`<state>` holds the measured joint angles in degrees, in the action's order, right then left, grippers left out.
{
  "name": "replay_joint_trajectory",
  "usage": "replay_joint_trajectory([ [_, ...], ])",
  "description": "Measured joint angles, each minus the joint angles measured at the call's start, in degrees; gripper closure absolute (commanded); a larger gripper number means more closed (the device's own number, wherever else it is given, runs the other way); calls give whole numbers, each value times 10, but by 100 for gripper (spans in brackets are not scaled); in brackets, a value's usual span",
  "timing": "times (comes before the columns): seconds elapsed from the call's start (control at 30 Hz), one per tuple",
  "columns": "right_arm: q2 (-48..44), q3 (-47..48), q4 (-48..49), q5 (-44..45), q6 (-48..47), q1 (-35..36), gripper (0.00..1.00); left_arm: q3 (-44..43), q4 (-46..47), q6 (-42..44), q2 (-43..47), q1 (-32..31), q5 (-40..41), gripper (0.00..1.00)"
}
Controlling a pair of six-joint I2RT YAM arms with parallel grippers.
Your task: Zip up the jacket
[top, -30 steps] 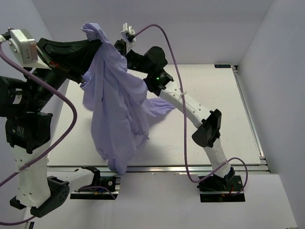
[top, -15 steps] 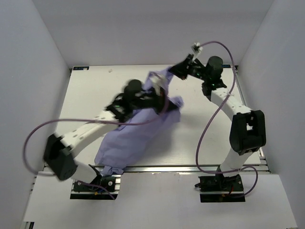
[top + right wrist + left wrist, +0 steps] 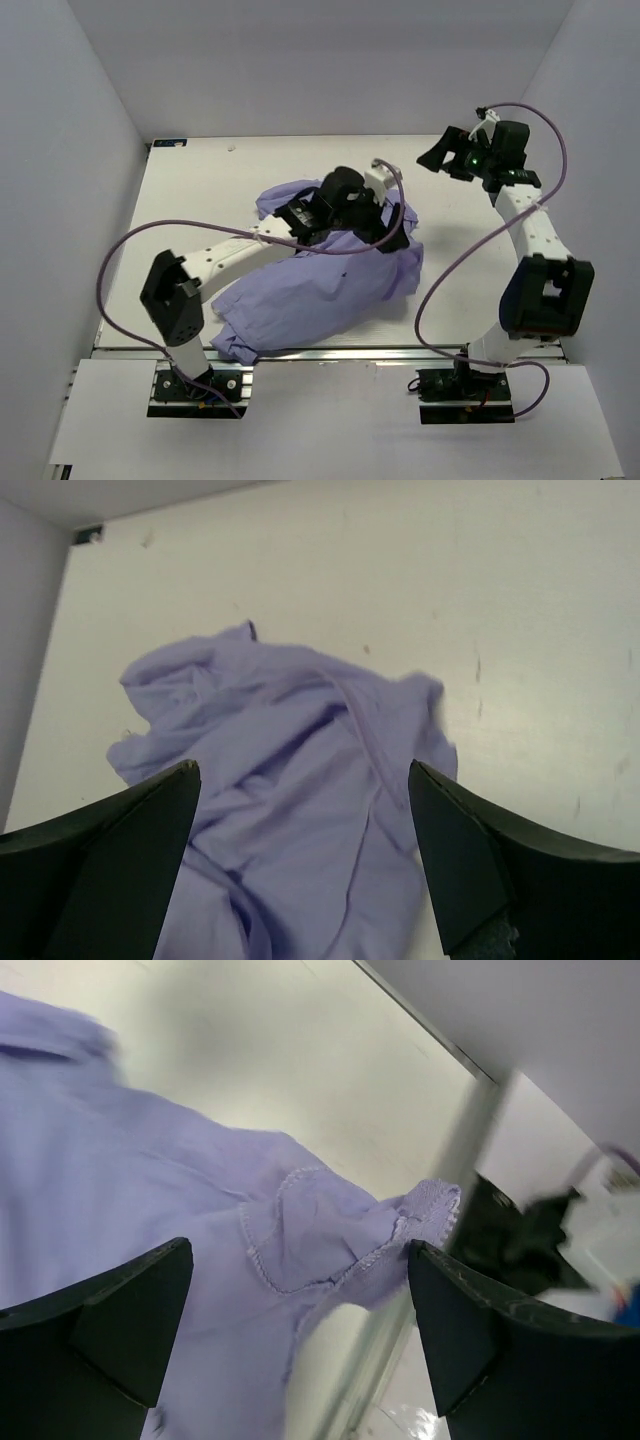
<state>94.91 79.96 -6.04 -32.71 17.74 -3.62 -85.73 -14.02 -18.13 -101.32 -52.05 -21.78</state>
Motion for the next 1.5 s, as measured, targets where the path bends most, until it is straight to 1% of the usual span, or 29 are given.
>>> replay_joint_trajectory([
  [0.07, -50, -30, -55, 49, 2, 5, 11, -23, -33, 13, 29, 4, 67, 2],
  [0.13, -125, -108, -83, 86, 10, 10, 11, -48, -65, 23, 53, 21, 106, 2],
  [0.23, -219, -216, -123, 120, 21, 13, 10, -88, -93, 48, 62, 82, 106, 2],
  [0.3, -254, -256, -161, 136, 26, 13, 11, -101, -103, 85, 57, 123, 90, 2],
  [0.33, -263, -263, -177, 143, 27, 13, 11, -103, -110, 109, 54, 141, 78, 2],
  [0.4, -282, -268, -198, 150, 26, 13, 11, -103, -123, 148, 44, 155, 53, 2],
  [0.47, -309, -272, -204, 151, 27, 13, 11, -103, -128, 167, 31, 149, 45, 2],
  [0.57, -356, -277, -221, 154, 26, 19, 11, -107, -132, 181, 5, 136, 64, 2],
  [0.63, -376, -286, -238, 157, 25, 25, 11, -134, -139, 186, -28, 130, 97, 2],
  [0.7, -389, -309, -256, 161, 27, 37, 11, -181, -141, 191, -77, 130, 136, 2],
  [0.8, -407, -372, -279, 169, 37, 61, 11, -283, -137, 211, -181, 136, 159, 2],
  [0.87, -426, -424, -293, 173, 48, 71, 11, -335, -137, 227, -240, 139, 149, 2],
  [0.93, -434, -464, -299, 174, 61, 72, 11, -372, -126, 243, -296, 144, 116, 2],
  [1.03, -419, -507, -280, 169, 82, 72, 11, -380, -100, 256, -344, 145, 65, 2],
  [1.1, -410, -528, -252, 161, 96, 72, 14, -380, -71, 256, -364, 144, 42, 2],
  [1.2, -398, -540, -216, 159, 108, 72, 28, -389, -27, 244, -393, 142, 22, 2],
  [1.23, -391, -540, -203, 161, 108, 72, 45, -398, -11, 239, -407, 142, 19, 3],
  [1.27, -384, -539, -192, 166, 107, 73, 53, -407, 1, 233, -419, 141, 17, 10],
  [1.3, -373, -537, -182, 173, 106, 73, 71, -413, 10, 228, -429, 140, 18, 18],
  [1.33, -361, -535, -175, 179, 101, 73, 78, -415, 18, 223, -436, 140, 19, 38],
  [1.4, -328, -526, -158, 189, 100, 73, 88, -412, 32, 216, -447, 140, 30, 52],
  [1.43, -311, -518, -153, 193, 99, 73, 94, -408, 36, 213, -451, 140, 39, 73],
  [1.5, -271, -497, -144, 200, 93, 73, 95, -398, 40, 209, -455, 140, 70, 91],
])
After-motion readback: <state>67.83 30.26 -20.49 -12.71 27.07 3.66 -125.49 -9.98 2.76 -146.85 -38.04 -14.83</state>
